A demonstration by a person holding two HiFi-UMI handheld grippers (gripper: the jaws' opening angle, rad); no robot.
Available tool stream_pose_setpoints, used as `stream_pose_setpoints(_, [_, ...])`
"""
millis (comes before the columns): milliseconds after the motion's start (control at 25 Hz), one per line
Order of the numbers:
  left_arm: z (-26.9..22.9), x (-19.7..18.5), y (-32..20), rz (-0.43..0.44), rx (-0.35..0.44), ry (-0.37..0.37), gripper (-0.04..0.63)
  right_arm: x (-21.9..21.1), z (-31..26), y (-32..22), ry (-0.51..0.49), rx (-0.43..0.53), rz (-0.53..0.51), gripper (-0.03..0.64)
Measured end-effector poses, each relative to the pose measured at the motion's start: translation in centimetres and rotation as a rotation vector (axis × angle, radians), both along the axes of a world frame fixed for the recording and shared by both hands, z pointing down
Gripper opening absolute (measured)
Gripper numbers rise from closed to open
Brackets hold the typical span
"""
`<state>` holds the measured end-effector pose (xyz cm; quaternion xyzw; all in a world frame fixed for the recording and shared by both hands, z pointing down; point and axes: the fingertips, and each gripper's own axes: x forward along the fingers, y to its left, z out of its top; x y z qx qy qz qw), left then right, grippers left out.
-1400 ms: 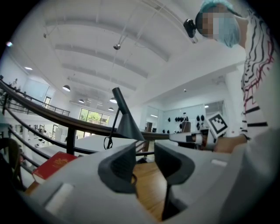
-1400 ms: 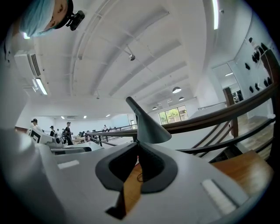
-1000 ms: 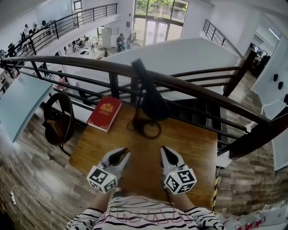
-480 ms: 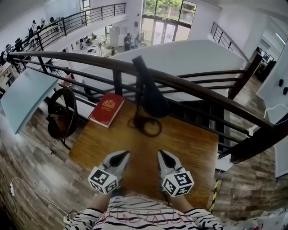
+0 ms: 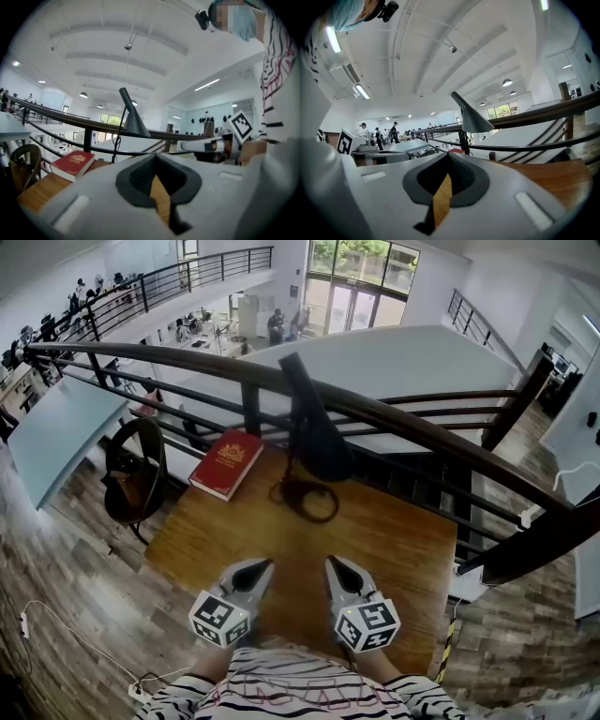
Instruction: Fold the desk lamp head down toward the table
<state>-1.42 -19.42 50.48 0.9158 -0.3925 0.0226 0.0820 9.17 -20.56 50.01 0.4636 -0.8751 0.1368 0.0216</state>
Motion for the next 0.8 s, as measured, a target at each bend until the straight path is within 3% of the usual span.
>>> stream_pose_setpoints(800, [0.14, -0.66, 0.13, -0.010, -0.009, -0.003, 0.002, -0.31, 0.44, -0.19, 0.051, -0.009, 0.011, 0.003])
